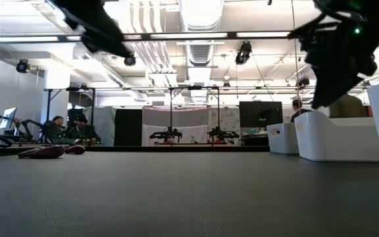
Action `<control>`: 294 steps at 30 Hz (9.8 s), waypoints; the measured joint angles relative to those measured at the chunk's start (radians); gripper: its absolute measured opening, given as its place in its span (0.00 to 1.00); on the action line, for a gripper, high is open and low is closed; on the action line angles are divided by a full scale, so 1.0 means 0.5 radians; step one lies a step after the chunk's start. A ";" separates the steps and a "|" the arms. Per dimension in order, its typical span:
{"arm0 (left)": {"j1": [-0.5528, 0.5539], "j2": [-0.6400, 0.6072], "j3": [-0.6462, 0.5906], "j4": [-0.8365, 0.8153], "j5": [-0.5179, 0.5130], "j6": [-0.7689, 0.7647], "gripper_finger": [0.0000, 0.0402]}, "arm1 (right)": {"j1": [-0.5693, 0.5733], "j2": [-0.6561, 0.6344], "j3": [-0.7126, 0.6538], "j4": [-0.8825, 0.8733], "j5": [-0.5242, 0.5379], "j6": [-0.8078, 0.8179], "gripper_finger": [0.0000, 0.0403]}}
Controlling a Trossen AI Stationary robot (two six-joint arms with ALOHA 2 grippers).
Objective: Sort produce into baskets
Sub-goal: Put the garlic into the top white bin
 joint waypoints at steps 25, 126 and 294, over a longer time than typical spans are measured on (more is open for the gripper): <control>-0.869 0.167 0.132 -1.324 0.607 -1.502 0.55 | 0.384 0.050 0.229 0.945 0.321 -0.778 0.59; 0.047 1.133 0.095 0.393 -0.144 -0.019 0.71 | -0.067 1.472 0.716 2.058 -0.246 -2.028 0.71; -0.230 1.474 0.535 0.272 -0.308 -0.469 0.36 | 0.039 1.093 0.458 2.099 -0.500 -2.467 0.67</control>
